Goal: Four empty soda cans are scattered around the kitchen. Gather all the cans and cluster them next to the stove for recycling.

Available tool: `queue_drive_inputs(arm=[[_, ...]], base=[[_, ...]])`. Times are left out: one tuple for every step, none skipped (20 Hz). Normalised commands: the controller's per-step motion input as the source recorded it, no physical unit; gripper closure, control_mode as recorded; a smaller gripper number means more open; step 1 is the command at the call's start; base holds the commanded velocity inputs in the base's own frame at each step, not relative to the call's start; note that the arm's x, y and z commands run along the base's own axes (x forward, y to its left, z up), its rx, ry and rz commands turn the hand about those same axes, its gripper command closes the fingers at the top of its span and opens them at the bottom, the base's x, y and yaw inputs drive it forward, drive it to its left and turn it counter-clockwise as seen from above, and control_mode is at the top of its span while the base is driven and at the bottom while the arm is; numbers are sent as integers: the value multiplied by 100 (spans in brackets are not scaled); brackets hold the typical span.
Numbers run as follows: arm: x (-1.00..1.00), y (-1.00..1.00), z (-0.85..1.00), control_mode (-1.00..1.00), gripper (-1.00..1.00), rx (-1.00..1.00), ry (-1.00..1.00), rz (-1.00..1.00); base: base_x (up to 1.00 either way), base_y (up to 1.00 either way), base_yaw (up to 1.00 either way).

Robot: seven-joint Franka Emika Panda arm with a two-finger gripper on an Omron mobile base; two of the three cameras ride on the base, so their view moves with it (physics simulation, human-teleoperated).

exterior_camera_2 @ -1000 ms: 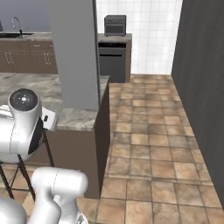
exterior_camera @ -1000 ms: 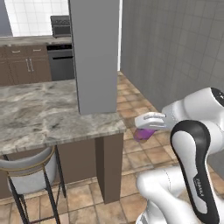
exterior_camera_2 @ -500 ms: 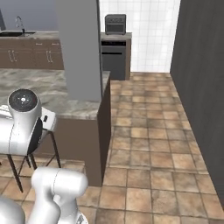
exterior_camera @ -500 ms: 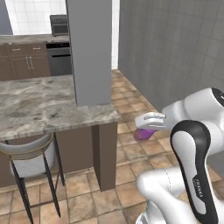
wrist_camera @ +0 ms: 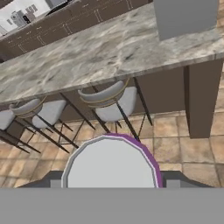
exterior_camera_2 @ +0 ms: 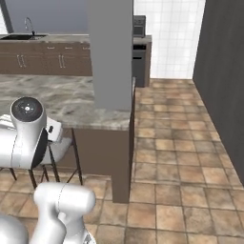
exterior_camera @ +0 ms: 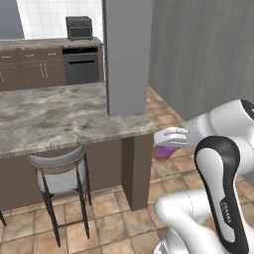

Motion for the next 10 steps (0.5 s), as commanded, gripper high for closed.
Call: queue_drive_inputs(arm=[[0,0,0,100,100,0,0,0],[0,0,0,100,100,0,0,0],[0,0,0,100,100,0,0,0],[0,0,0,100,100,0,0,0],[0,0,0,100,100,0,0,0],[0,0,0,100,100,0,0,0],[0,0,0,100,100,0,0,0],[0,0,0,100,100,0,0,0],[0,0,0,100,100,0,0,0],[0,0,0,100,100,0,0,0]], base=[[-13,86,0],[-15,89,0],[-15,89,0],[-19,89,0],[-26,86,0],[-36,79,0],[-44,76,0],[-47,72,0],[-48,71,0],[-47,66,-1]])
